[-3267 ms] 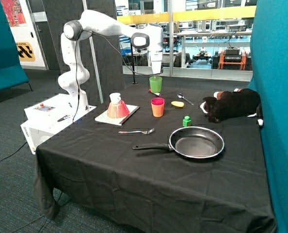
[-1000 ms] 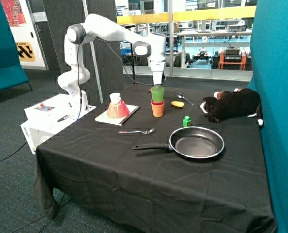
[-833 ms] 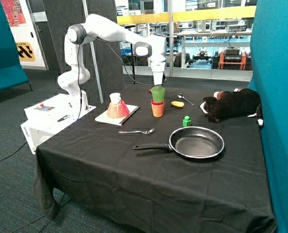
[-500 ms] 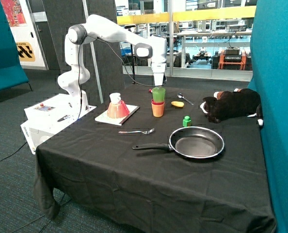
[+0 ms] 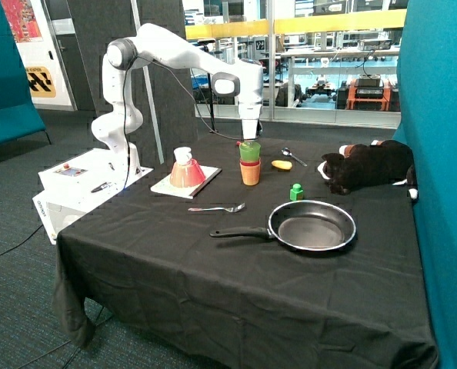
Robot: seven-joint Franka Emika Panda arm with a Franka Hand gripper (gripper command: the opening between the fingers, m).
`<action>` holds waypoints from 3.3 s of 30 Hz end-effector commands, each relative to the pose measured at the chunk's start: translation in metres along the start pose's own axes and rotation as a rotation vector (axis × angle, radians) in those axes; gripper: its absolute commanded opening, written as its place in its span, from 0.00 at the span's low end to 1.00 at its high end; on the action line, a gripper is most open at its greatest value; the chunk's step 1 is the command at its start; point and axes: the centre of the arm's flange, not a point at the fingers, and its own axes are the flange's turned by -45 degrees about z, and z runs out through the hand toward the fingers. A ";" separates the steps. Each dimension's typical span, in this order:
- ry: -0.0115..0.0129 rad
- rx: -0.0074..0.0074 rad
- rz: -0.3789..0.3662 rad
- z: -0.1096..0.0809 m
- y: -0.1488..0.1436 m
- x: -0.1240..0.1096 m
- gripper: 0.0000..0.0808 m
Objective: Stack the cups
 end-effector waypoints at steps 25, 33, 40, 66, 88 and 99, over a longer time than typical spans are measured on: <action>0.0038 -0.0016 -0.010 0.009 0.001 -0.015 0.32; 0.0038 -0.0016 -0.030 0.010 -0.005 -0.006 0.48; 0.0038 -0.0016 -0.034 0.012 -0.010 -0.004 0.53; 0.0038 -0.0016 -0.019 0.009 0.000 -0.015 0.58; 0.0038 -0.0016 -0.031 -0.011 -0.007 -0.041 0.67; 0.0038 -0.0016 -0.031 -0.019 -0.004 -0.061 0.63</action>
